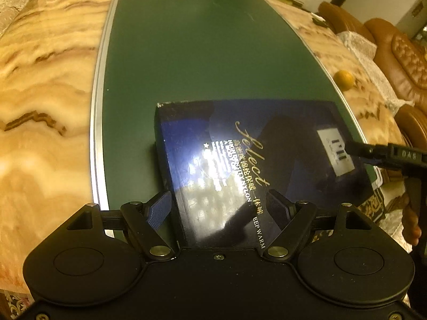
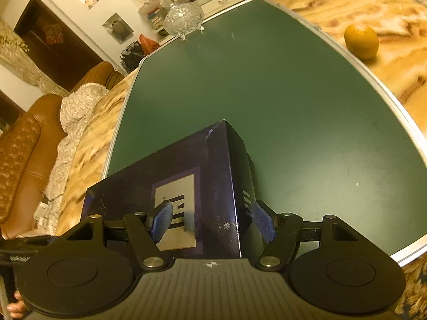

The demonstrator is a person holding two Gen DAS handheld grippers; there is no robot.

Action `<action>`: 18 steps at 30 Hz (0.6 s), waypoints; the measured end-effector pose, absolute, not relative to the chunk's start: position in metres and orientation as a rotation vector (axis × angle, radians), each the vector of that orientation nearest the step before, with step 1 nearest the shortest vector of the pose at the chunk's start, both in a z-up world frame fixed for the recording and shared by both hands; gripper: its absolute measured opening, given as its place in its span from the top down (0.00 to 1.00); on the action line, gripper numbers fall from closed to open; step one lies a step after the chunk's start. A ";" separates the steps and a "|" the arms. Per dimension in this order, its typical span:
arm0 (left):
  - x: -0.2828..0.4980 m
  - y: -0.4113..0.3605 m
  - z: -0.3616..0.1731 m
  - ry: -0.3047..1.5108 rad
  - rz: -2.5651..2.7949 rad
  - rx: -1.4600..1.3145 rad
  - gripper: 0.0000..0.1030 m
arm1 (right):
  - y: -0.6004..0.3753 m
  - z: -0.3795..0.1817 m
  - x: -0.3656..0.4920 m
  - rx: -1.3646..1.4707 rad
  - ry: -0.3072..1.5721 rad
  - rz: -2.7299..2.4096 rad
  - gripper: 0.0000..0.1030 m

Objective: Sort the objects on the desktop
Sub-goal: 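Lower the lid onto the tray rim with both tools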

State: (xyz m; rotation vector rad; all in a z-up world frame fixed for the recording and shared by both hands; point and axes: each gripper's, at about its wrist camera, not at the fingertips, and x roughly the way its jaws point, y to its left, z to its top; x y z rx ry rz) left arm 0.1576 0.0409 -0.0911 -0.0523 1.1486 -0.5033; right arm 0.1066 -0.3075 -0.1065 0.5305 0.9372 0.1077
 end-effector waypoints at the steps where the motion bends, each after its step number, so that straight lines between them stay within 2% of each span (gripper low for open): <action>1: 0.157 0.040 -0.090 1.143 -0.491 -0.046 0.23 | -0.305 -0.104 0.106 0.505 0.932 0.101 0.31; 9: 0.135 0.014 -0.077 1.072 -0.384 0.019 0.17 | -0.275 -0.080 0.088 0.295 0.878 0.077 0.31; 13: 0.114 -0.007 -0.075 1.030 -0.356 0.048 0.16 | -0.257 -0.081 0.078 0.189 0.882 0.072 0.46; 18: 0.092 -0.038 -0.082 1.001 -0.354 0.140 0.16 | -0.248 -0.095 0.073 0.169 0.914 0.067 0.48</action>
